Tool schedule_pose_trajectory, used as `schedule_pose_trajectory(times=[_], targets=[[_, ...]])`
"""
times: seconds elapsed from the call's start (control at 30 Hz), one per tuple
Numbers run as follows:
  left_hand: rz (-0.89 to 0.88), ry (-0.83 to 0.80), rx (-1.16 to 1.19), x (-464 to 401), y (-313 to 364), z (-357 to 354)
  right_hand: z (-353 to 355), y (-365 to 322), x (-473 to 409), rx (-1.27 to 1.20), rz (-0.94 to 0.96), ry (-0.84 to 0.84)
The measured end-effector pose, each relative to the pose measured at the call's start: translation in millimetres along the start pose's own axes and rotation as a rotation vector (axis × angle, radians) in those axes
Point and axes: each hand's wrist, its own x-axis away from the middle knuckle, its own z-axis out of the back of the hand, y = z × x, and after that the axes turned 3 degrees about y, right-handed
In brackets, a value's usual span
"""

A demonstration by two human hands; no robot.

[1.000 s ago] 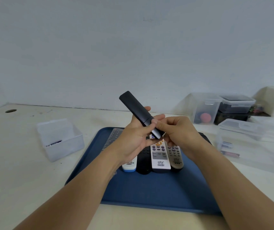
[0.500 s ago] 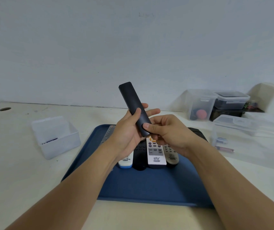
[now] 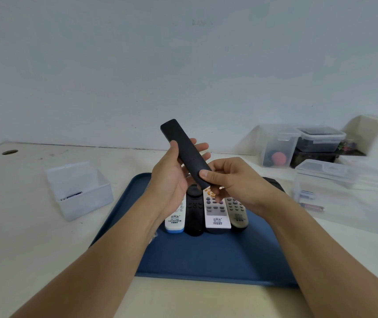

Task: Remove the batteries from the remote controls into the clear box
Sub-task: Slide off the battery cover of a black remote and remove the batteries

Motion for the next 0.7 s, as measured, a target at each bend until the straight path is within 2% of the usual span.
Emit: schedule_pose_trajectory(times=[0.1, 0.27, 0.37, 0.47, 0.53, 0.63, 0.7], targets=[[-0.075, 0.033, -0.118, 0.6, -3.7, -0.6, -1.7, 3.1, -1.1, 0.049, 0.000, 0.050], [-0.085, 0.001, -0.104, -0.1, -3.3, 1.3, -4.0, 4.6, -1.5, 0.077, 0.065, 0.100], [-0.047, -0.007, -0.025, 0.5, -5.9, -0.8, 1.0, 3.4, 0.7, 0.075, 0.048, 0.005], [0.057, -0.076, 0.048, 1.8, -9.1, -3.0, 9.1, -2.0, 3.0, -0.180, -0.103, -0.220], [0.096, -0.153, 0.031, 2.2, -10.7, -3.0, 12.9, -4.4, 1.6, -0.399, -0.188, -0.297], [0.124, -0.224, 0.010, 4.8, -15.9, -8.4, 19.8, -4.9, 2.9, -0.499, -0.243, -0.265], [0.090, -0.199, -0.090, 4.4, -20.6, -10.5, 25.8, -9.9, 6.0, -0.485, -0.258, -0.193]])
